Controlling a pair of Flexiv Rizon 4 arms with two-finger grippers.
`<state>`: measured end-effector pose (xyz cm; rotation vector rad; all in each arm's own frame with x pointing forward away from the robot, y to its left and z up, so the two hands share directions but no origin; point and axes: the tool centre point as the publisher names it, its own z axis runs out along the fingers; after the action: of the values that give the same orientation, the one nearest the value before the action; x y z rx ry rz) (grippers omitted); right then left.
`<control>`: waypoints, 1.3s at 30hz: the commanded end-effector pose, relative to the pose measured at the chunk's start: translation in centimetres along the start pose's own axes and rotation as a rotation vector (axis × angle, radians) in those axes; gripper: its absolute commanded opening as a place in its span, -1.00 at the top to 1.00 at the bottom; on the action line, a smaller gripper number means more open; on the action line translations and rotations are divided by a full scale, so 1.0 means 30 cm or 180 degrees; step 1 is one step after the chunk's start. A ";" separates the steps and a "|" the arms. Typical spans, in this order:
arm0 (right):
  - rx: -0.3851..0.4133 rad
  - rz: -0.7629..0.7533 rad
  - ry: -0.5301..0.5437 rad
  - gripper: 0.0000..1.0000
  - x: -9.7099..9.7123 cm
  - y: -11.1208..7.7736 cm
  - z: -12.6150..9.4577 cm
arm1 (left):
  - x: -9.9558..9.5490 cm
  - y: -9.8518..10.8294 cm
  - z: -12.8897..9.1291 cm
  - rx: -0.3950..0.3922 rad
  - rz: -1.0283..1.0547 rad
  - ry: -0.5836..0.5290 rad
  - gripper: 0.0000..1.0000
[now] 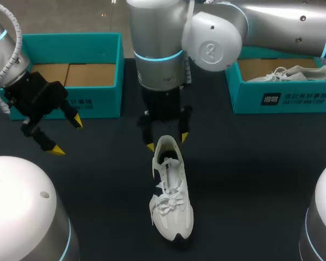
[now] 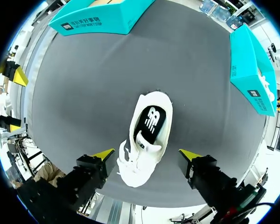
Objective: Take the shoe out of the shoebox, open the shoe tongue, remove and reinsert the insole, then place the shoe into the shoebox
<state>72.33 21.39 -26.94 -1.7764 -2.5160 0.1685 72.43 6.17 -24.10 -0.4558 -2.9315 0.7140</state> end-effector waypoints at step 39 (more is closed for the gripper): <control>-0.0834 -0.3121 0.0162 -1.00 -0.113 -0.003 -0.005 | 0.001 0.001 -0.001 -0.0007 0.0000 0.0002 -1.00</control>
<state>72.99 17.41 -26.90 -0.4194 -3.1092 -0.2723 72.43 6.17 -24.10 -0.4558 -2.9315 0.7140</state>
